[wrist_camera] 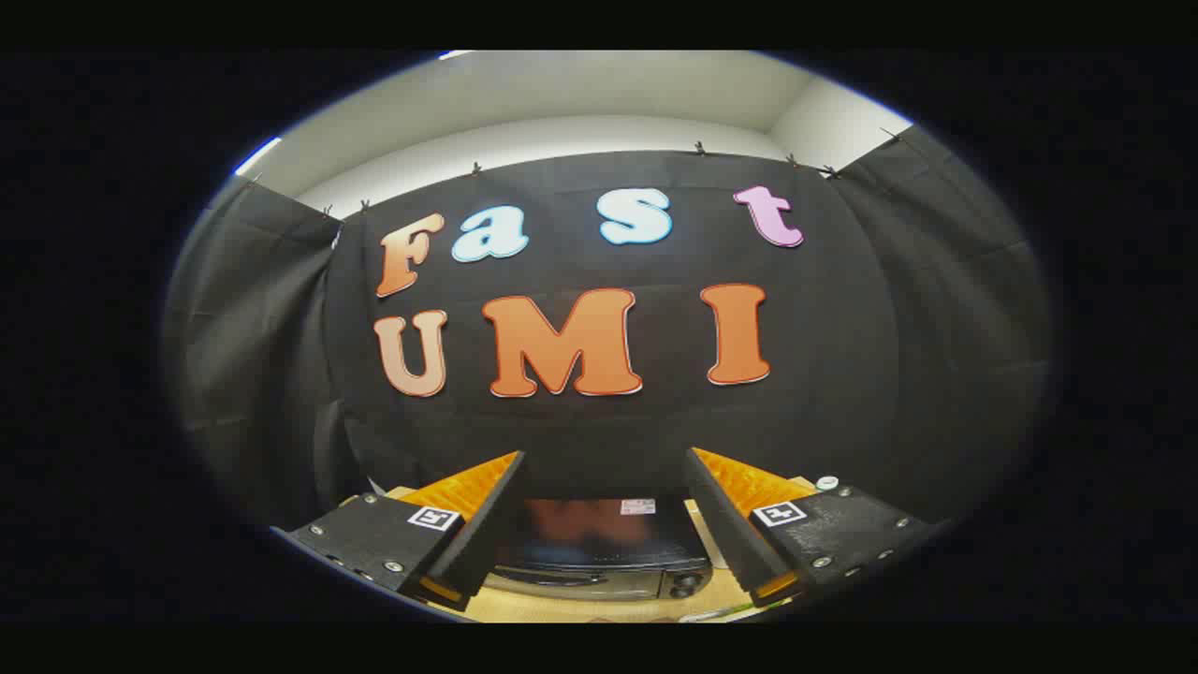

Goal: Open the toaster oven, put the food inside, and close the toaster oven door.

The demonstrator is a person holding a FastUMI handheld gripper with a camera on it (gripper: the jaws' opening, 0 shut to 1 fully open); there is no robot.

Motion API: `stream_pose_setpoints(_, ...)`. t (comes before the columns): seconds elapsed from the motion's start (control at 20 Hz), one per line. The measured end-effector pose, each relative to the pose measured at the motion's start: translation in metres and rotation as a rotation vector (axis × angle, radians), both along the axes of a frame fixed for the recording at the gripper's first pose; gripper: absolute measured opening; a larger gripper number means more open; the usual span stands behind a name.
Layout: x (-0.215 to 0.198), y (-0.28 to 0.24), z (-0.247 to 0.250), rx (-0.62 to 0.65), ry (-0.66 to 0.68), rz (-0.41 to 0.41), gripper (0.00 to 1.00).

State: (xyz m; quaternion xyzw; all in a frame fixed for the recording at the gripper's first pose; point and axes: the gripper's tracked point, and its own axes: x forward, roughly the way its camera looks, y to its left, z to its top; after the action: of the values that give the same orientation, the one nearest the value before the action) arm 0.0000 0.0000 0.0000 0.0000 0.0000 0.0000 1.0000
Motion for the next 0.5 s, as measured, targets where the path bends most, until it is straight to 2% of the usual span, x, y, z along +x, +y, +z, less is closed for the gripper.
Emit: stream_pose_setpoints(0.5, 0.007, 0.010, -0.025, 0.020, 0.079, -0.001, 0.98)
